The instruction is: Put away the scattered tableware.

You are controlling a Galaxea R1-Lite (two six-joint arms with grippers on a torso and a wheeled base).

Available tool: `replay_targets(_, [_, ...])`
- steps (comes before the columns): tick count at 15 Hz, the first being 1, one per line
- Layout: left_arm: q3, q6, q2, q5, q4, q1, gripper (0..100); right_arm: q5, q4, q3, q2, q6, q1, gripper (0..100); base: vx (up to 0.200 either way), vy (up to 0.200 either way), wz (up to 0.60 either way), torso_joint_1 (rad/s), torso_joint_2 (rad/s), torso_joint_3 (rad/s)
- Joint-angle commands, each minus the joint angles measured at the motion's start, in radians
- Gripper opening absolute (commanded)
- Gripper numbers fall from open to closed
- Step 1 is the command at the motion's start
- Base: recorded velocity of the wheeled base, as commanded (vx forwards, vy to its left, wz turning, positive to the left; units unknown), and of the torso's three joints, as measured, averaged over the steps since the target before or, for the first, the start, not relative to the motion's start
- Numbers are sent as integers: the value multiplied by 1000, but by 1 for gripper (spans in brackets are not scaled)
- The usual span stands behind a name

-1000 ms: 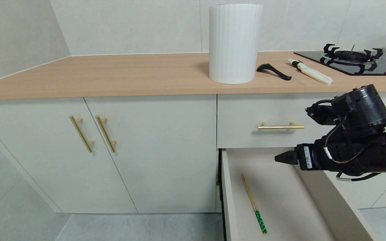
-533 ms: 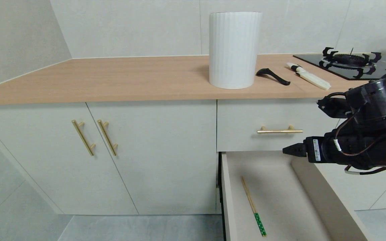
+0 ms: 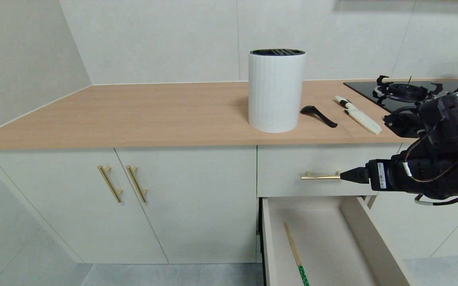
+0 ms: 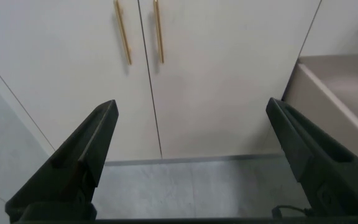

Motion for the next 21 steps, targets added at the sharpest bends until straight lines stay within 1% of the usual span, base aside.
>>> replay_targets(1, [0, 0, 1, -1, 0, 0, 100, 0, 0, 1, 3, 0, 0, 100, 0, 0, 0, 173, -452, -290])
replay_targets(12, [0, 0, 1, -1, 0, 0, 100, 0, 0, 4, 21, -8, 2, 100, 0, 0, 0, 204, -483, -282])
replay_targets(15, [0, 0, 1, -1, 0, 0, 100, -9, -1, 2, 38, -9, 2, 100, 0, 0, 0, 74, -165, -93])
replay_targets(16, [0, 0, 1, -1, 0, 0, 100, -44, -15, -1, 55, -23, 2, 100, 0, 0, 0, 0, 0, 0])
replay_targets(17, [0, 0, 1, -1, 0, 0, 100, -56, -37, -5, 72, -32, -1, 100, 0, 0, 0, 0, 0, 0])
replay_targets(18, [0, 0, 1, -1, 0, 0, 100, -81, -126, -18, 116, -81, -41, 100, 0, 0, 0, 0, 0, 0])
replay_targets(19, [0, 0, 1, -1, 0, 0, 100, -78, -231, -27, 153, -155, -80, 100, 0, 0, 0, 0, 0, 0])
replay_targets(20, [0, 0, 1, 1, 0, 0, 100, -49, -324, -50, 204, -201, -118, 100, 0, 0, 0, 0, 0, 0])
replay_targets(21, [0, 0, 1, -1, 0, 0, 100, -13, -366, -94, 253, -228, -141, 100, 0, 0, 0, 0, 0, 0])
